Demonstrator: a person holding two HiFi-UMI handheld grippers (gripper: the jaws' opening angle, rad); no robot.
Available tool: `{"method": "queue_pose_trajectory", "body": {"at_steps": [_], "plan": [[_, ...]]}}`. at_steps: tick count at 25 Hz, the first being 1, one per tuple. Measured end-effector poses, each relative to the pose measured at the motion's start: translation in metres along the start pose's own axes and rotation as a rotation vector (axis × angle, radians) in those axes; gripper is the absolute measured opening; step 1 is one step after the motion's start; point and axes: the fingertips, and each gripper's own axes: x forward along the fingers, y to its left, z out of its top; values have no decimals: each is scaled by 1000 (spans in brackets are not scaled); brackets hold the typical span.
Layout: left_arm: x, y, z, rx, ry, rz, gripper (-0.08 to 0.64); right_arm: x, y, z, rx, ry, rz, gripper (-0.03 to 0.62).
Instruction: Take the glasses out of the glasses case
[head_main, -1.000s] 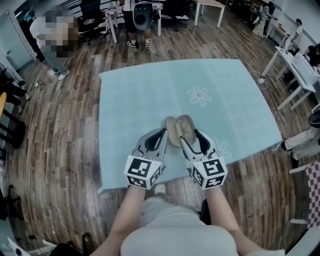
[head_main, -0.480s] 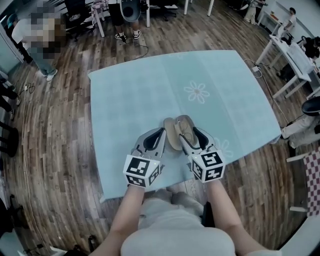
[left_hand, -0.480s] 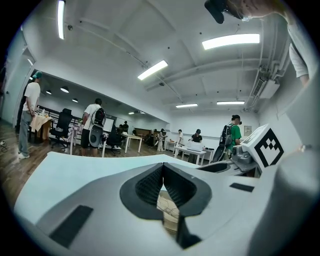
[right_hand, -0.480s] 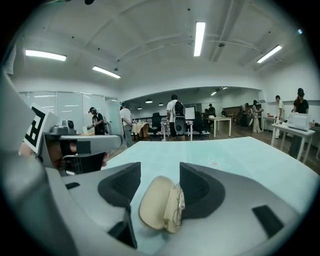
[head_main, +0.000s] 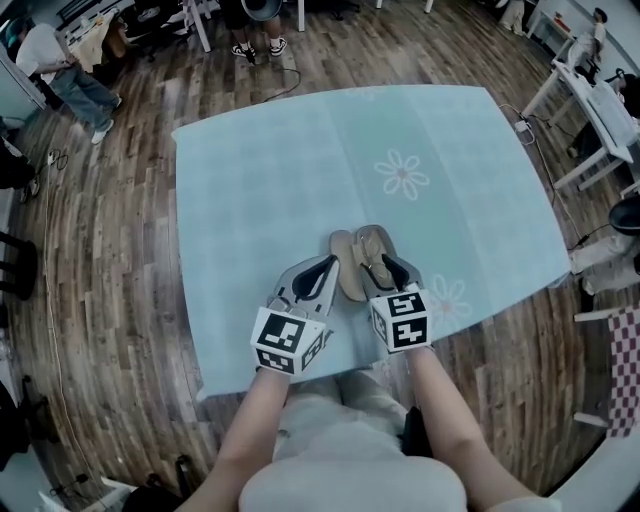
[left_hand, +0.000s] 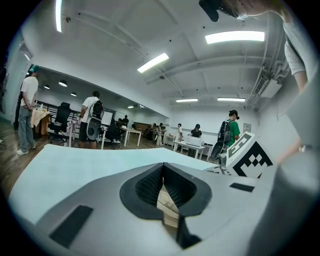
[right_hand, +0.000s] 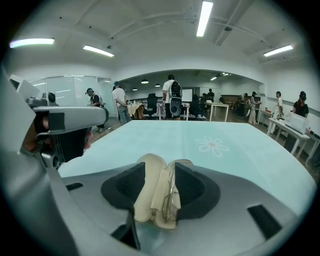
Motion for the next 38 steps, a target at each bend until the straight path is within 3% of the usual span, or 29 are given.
{"method": "queue_pose_trajectory", "body": {"at_steps": [8,19,31,33,38], "plan": [[12,11,-6,-16,28,24,9,29,-8,-24,6,126,6,134],[21,23,-26,-50,70,48,9,55,-18,-51,-23,250,2,129],[30,31,-23,-66,66,67,9,61,-27,-56,104,306,25,121],[31,32,-23,-65,67,72,9,62,-34,-58,111,315,-3,49],[33,32,-23,-64,65,83,9,66,-30,-65,76,365,20,61]]}}
